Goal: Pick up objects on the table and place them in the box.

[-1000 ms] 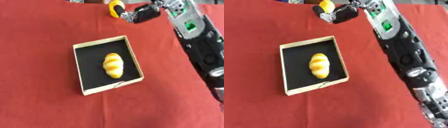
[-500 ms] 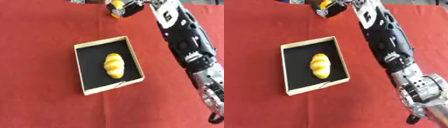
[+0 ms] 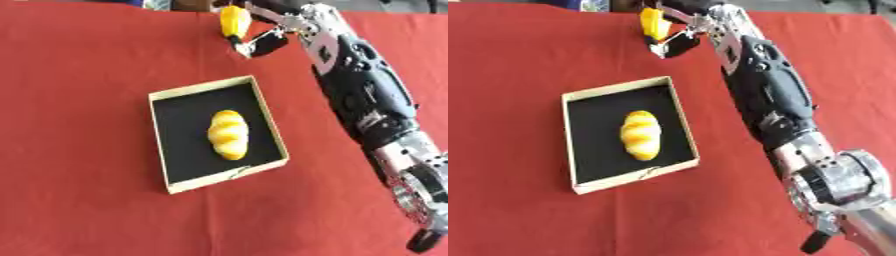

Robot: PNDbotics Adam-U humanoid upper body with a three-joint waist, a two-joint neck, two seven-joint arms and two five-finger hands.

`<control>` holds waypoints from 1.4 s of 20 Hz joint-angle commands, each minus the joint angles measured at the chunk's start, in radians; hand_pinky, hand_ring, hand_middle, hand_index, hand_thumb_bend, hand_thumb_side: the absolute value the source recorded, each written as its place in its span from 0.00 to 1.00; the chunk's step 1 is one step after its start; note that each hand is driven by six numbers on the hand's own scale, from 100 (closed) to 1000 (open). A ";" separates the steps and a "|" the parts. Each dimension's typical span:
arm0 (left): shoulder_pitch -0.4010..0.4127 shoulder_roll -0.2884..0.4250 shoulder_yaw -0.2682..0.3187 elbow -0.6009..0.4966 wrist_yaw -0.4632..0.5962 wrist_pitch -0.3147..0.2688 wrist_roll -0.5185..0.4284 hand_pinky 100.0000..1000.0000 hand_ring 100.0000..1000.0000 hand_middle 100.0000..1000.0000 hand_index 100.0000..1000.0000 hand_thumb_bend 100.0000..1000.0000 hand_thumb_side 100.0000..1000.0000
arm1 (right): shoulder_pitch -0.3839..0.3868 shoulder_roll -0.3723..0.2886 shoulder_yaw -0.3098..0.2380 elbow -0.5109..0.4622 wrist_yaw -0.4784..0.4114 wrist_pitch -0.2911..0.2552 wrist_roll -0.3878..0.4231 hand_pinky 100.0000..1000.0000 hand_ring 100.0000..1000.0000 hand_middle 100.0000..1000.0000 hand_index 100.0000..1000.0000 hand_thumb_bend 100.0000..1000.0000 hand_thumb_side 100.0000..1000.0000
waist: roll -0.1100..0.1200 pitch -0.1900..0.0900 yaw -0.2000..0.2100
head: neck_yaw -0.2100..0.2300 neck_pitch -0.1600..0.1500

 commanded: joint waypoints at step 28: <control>-0.009 0.020 0.003 -0.016 0.001 0.005 -0.001 0.82 0.82 0.64 0.78 0.00 0.69 | -0.075 0.008 -0.123 0.068 0.244 0.247 -0.068 0.90 1.00 0.89 0.96 0.00 0.30 | -0.004 0.003 0.026 | -0.025 -0.044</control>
